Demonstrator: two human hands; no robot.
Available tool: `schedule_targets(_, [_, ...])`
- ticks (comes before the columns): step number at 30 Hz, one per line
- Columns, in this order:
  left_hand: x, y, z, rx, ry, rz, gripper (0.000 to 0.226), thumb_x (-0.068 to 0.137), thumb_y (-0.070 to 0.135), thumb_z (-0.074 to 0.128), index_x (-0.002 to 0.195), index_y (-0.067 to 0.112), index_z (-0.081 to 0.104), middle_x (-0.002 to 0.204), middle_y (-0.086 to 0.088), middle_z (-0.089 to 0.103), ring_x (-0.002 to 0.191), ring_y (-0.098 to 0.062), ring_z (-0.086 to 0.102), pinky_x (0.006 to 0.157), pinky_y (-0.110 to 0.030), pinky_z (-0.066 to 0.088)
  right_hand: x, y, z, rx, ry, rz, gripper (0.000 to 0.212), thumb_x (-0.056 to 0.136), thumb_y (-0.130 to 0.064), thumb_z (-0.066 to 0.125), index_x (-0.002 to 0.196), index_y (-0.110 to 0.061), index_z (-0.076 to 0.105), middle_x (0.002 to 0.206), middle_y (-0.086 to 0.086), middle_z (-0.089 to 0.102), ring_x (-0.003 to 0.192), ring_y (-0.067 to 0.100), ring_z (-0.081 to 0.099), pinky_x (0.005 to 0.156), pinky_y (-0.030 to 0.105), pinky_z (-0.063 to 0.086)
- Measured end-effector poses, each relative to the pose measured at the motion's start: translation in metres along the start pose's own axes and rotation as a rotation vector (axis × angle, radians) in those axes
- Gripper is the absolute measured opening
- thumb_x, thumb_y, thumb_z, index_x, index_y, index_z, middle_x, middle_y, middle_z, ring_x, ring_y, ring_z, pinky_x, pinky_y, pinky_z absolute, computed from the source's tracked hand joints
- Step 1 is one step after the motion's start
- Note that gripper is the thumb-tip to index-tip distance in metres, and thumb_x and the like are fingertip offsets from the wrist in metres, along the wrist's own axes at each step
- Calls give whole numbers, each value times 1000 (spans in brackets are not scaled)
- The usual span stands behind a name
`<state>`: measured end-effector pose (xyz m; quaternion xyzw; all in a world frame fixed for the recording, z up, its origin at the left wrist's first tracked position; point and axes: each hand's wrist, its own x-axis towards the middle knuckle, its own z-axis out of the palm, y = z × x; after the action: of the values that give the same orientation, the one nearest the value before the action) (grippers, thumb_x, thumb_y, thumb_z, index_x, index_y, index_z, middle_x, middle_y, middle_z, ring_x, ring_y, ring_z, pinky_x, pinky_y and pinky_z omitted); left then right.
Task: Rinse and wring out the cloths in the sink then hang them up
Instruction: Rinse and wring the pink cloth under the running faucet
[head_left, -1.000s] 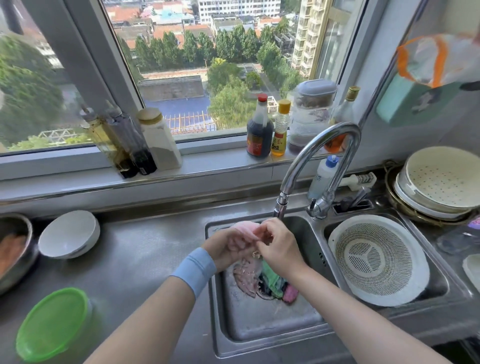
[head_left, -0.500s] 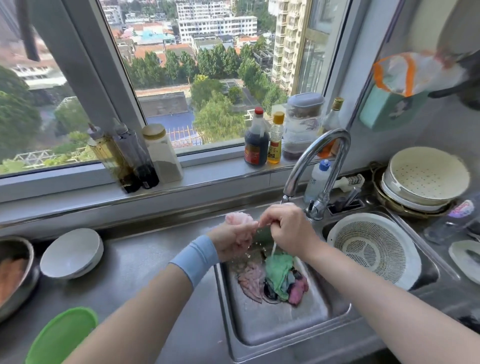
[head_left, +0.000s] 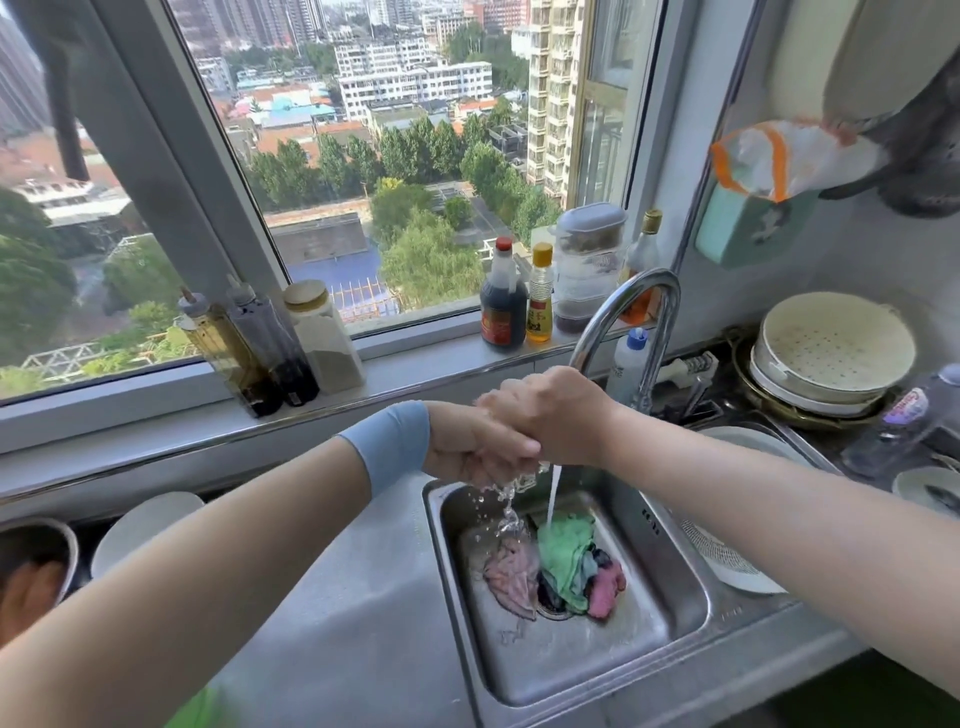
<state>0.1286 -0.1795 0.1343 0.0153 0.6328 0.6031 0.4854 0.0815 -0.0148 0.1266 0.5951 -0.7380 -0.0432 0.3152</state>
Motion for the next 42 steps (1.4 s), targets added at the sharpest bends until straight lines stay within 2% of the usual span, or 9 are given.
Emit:
schedule_targets(2, [2,6,-3,30,43,-5,10,88,20,62,84,14,56,65,7,50,50,-1,36,44,-9,28,5,3,-9,-36,-93,31,14,77,-21,51,74,-18,64,57,-5,60,43,16,60,36,20,36])
schedule_targets(7, [11,18,-2,318,221,-108,13,85,12,64,74,17,61,54,6,47,44,-7,35,42,-16,27,13,2,-13,29,-515,181,17,94,-23,51,106,-16,60,87,0,69,74,25,69,52,29,39])
schedule_targets(15, [39,14,5,1160,714,-179,22,74,23,69,93,15,61,75,1,61,64,-20,59,58,-28,49,13,-5,5,18,-793,188,26,93,-9,44,102,-10,69,101,7,69,93,33,67,65,38,55])
schedule_targets(19, [43,6,4,1317,754,-130,58,79,32,68,127,12,42,108,-5,63,84,-25,56,76,-36,49,7,-8,16,44,-880,134,32,90,-2,42,105,-6,70,107,13,66,97,36,64,69,39,54])
schedule_targets(27, [51,0,6,1656,724,-67,59,91,30,58,137,5,32,106,-10,68,95,-30,67,72,-36,47,1,-15,26,12,-951,-148,24,88,0,48,95,-10,69,102,6,69,82,27,53,57,30,33])
schedule_targets(29, [52,2,5,1722,704,-66,61,90,31,59,138,6,31,101,-8,69,83,-29,64,67,-36,44,0,-18,27,145,-958,11,20,81,4,50,77,-12,61,83,0,62,78,25,49,53,28,23])
schedule_targets(34, [55,8,-1,1820,655,-36,55,88,33,61,131,12,35,83,-4,64,66,-28,56,60,-37,46,-7,-19,35,1069,-829,1066,20,77,-6,56,63,-17,48,54,1,43,48,19,41,45,16,32])
schedule_targets(38, [58,5,-4,1842,696,26,42,90,31,57,122,13,38,76,-3,60,60,-29,55,55,-36,44,-9,-10,26,1227,-934,1191,21,70,1,50,57,-15,43,54,3,37,36,15,28,44,16,29])
schedule_targets(42, [65,-3,-9,1618,791,-56,43,89,37,58,120,11,42,96,-7,67,74,-29,60,66,-38,50,-3,0,23,1060,-902,957,11,74,-7,54,65,-13,53,61,5,48,43,20,42,39,23,39])
